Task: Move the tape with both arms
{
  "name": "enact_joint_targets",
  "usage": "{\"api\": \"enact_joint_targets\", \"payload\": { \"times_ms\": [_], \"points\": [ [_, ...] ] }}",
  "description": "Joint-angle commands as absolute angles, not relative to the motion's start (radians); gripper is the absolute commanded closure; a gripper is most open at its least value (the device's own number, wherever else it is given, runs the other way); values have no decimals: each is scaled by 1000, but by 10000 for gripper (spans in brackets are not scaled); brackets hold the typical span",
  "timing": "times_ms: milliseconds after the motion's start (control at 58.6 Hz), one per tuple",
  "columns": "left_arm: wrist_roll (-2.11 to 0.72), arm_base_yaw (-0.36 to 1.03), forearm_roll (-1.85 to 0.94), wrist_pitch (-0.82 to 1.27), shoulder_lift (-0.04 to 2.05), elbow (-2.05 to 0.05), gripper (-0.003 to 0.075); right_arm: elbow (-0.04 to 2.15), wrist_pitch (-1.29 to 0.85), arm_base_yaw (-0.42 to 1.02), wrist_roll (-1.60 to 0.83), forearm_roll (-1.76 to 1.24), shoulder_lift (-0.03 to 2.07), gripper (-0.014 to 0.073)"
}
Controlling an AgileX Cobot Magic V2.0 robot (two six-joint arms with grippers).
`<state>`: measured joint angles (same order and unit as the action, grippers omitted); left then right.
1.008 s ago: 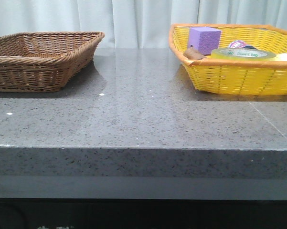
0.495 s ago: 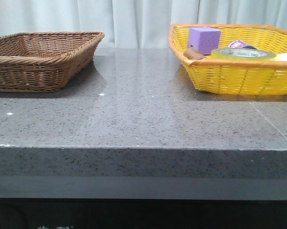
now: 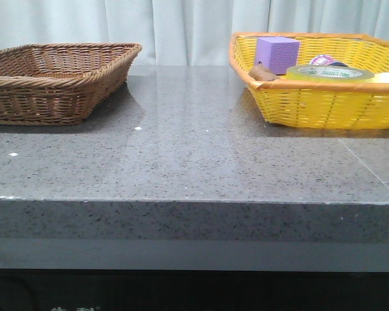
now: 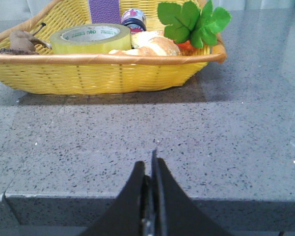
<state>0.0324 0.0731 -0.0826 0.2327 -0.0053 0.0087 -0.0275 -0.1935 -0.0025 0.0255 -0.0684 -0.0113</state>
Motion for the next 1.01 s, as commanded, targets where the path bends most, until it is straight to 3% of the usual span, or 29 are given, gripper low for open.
{"api": "enact_joint_targets", "payload": {
  "times_ms": [0,273,461,683,991],
  "points": [
    [35,71,-91,152,-23,48,740,-2,-117,-9,16,-65,-37,684],
    [35,71,-93,150,-23,48,740,-2,-112,-9,16,-65,-37,684],
    [35,71,-93,16,-23,24,740,28,6,-9,16,-66,-37,684],
    [35,71,21,96,19,-206,740,230,-142,-9,16,-58,13,682],
    [35,71,44,238,336,-469,740,511,-271,-9,16,-60,299,680]
  ]
}}
